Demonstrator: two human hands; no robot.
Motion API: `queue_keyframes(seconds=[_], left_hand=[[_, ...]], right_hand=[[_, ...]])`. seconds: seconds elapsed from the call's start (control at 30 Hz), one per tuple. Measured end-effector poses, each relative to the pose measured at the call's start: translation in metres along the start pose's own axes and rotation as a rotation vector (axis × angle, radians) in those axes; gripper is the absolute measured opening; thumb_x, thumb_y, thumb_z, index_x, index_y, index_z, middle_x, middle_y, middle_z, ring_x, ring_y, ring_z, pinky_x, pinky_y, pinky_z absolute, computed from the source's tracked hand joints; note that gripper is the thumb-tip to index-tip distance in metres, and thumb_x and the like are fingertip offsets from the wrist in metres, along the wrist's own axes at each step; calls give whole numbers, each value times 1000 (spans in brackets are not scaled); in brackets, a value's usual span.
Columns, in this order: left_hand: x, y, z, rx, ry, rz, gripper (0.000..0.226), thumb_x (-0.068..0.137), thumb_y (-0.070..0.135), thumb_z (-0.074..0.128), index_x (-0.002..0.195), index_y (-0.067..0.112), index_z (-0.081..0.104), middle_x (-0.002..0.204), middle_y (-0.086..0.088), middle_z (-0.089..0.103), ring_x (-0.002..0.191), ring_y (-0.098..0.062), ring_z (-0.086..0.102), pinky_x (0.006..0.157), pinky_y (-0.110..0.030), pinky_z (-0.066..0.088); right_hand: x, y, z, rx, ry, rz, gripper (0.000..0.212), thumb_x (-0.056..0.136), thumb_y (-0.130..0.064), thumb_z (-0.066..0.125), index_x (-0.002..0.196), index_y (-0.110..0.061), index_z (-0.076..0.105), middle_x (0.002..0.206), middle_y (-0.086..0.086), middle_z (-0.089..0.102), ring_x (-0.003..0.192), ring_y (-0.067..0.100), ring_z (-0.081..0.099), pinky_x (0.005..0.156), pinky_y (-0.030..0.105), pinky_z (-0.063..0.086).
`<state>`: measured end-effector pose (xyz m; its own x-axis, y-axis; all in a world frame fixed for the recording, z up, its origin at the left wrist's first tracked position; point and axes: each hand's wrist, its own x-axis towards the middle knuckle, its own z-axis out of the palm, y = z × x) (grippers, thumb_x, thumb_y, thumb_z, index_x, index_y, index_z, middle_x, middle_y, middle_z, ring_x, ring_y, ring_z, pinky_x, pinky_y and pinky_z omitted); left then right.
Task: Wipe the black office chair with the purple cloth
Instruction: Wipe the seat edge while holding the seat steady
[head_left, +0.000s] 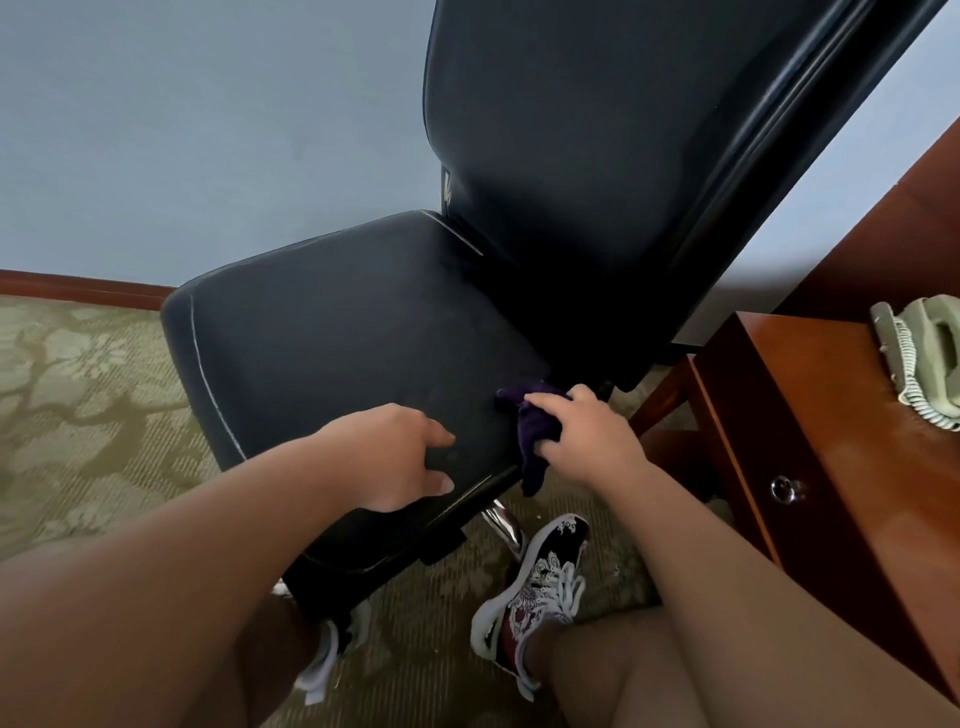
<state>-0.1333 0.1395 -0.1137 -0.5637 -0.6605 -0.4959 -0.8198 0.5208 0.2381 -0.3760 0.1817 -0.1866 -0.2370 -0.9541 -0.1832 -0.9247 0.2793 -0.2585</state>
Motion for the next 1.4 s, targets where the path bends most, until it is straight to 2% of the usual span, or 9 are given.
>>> queue_keyframes(seconds=[0.1, 0.27, 0.33, 0.47, 0.6, 0.7, 0.8, 1.13, 1.4], left_hand=[[0, 0, 3, -8, -7, -6, 59, 96, 53, 55, 151, 41, 36, 156, 8, 38, 141, -21, 40, 112, -38, 39], [16, -2, 9, -23, -4, -20, 58, 97, 49, 56, 151, 38, 38, 156, 7, 39, 142, -21, 39, 112, -41, 40], [24, -2, 12, -10, 13, -28, 56, 98, 47, 55, 151, 38, 39, 157, 6, 37, 143, -22, 37, 112, -41, 40], [38, -7, 17, 26, 16, -46, 55, 100, 41, 54, 152, 37, 37, 159, 3, 33, 145, -24, 34, 113, -42, 38], [52, -28, 27, 14, -34, -112, 69, 97, 48, 57, 156, 44, 20, 167, -3, 9, 152, -32, 13, 118, -51, 29], [60, -37, 37, 32, -48, -123, 73, 96, 49, 57, 156, 48, 15, 167, -3, -8, 153, -34, -7, 115, -65, 22], [64, -38, 39, 61, -47, -116, 73, 97, 47, 58, 156, 47, 15, 167, -3, -8, 153, -35, -7, 112, -70, 24], [64, -43, 37, 111, -68, -111, 74, 96, 43, 60, 156, 44, 17, 167, -6, -5, 152, -38, -4, 110, -67, 30], [63, -36, 45, 81, -28, -92, 69, 98, 47, 55, 156, 47, 16, 167, -5, -4, 152, -38, -4, 108, -66, 32]], right_hand=[[-7, 4, -12, 19, 28, 95, 46, 87, -61, 54, 132, -49, 52, 113, -2, 50, 110, 27, 54, 94, 44, 47], [-14, 11, -19, 196, 219, 177, 23, 77, -47, 63, 91, -28, 63, 100, -1, 44, 86, 22, 56, 67, 34, 48], [-13, 8, -17, 161, 306, 208, 27, 78, -43, 67, 97, -24, 62, 105, 1, 41, 86, 22, 53, 64, 31, 43], [-5, -4, -6, 108, 387, 188, 45, 79, -33, 72, 118, -26, 50, 115, 4, 35, 89, 26, 53, 67, 36, 52], [-1, -21, 21, 66, 175, 78, 33, 83, -36, 66, 109, -31, 48, 113, -1, 32, 72, 17, 51, 60, 30, 45], [1, -18, 30, 211, 42, 32, 26, 87, -44, 59, 108, -33, 49, 110, -5, 32, 78, 12, 52, 66, 32, 50], [-2, -13, 32, 366, -10, 24, 18, 94, -39, 58, 109, -30, 54, 113, -6, 37, 83, 9, 54, 71, 29, 48], [-47, -52, 58, 363, -62, -185, 13, 92, -35, 61, 98, -28, 53, 101, -11, 42, 79, 9, 55, 71, 34, 53], [-18, -1, 43, 451, 161, 210, 7, 89, -25, 59, 95, -23, 58, 105, -1, 51, 84, 11, 54, 72, 31, 45]])
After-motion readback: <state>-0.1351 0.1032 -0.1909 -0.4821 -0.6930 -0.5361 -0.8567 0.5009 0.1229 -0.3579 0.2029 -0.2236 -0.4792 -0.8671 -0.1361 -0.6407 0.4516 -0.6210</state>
